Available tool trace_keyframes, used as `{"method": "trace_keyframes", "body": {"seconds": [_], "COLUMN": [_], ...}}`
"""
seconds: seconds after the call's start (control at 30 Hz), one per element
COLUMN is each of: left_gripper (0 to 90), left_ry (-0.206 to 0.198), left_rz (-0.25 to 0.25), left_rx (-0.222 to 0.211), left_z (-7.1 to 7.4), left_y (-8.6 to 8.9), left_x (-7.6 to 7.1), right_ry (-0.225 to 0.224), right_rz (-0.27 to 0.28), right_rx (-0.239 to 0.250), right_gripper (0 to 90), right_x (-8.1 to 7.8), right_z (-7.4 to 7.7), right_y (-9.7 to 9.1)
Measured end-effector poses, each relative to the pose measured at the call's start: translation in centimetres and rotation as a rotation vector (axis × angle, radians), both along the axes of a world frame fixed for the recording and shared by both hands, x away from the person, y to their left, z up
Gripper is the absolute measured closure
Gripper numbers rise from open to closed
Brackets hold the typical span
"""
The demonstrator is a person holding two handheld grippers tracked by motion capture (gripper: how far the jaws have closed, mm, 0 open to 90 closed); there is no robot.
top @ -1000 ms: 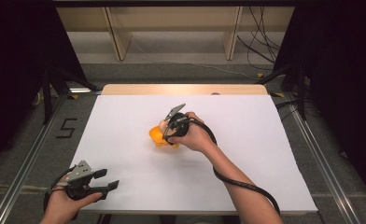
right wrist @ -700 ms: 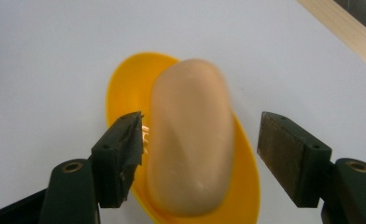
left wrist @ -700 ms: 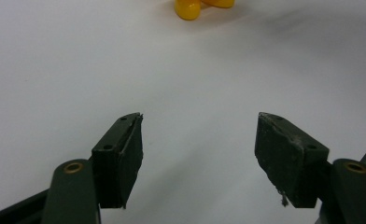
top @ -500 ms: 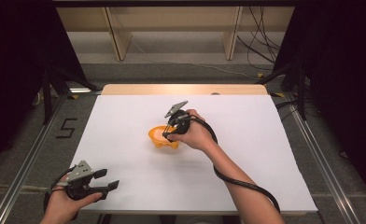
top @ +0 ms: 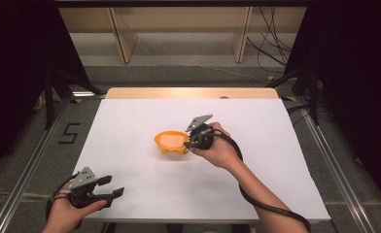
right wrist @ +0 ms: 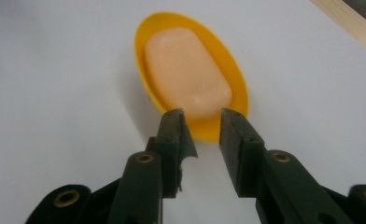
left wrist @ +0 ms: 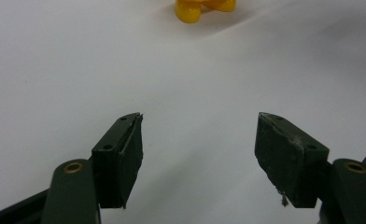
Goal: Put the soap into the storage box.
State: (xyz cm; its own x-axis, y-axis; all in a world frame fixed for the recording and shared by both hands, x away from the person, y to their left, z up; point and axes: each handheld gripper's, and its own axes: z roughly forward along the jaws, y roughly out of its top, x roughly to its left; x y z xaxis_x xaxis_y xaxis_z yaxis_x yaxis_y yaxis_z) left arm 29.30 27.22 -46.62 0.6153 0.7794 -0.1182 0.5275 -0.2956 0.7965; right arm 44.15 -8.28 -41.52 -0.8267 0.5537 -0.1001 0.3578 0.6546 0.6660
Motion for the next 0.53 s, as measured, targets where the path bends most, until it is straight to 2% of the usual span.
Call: {"method": "trace_keyframes", "body": {"seconds": [0.03,0.07,0.13,0.2,0.23,0.27,0.33,0.43,0.53], "left_gripper": [32.1,32.1,32.1,32.1,32.1,32.2,32.2,32.2,32.3], "left_ry": [0.001,0.003,0.007,0.004,0.004,0.004,0.005,0.000,0.010], "left_rz": [-0.001,-0.005,-0.005,-0.001,0.003,0.002,0.002,-0.005,0.008], "left_rx": [0.011,0.003,0.004,0.003,-0.003,-0.002,0.005,0.016,-0.010], "left_z": [0.0,0.0,-0.1,-0.1,-0.2,-0.2,-0.2,-0.2,-0.2], "left_y": [0.0,0.0,0.1,0.0,0.0,0.0,0.0,0.1,-0.2], "left_x": [0.0,0.1,0.1,0.1,0.1,0.1,0.2,0.2,0.2], "right_ry": [0.000,-0.009,0.009,-0.006,0.010,0.000,0.012,0.024,0.033], "right_rz": [0.006,0.003,-0.005,-0.011,-0.009,-0.015,-0.024,-0.038,-0.051], "right_rx": [0.001,-0.001,-0.009,-0.010,-0.007,0.001,0.020,0.028,0.053], "right_gripper": [70.7,71.0,71.0,71.1,71.2,71.6,73.0,73.1,70.8], "right_x": [-0.5,-1.1,-2.1,-2.6,-3.1,-3.8,-5.1,-6.1,-6.8], "right_z": [0.0,-0.1,-0.2,-0.6,-0.7,-1.3,-2.2,-2.7,-3.3], "right_y": [-0.7,-1.4,-2.7,-3.6,-4.3,-5.2,-6.6,-7.3,-7.9]}}
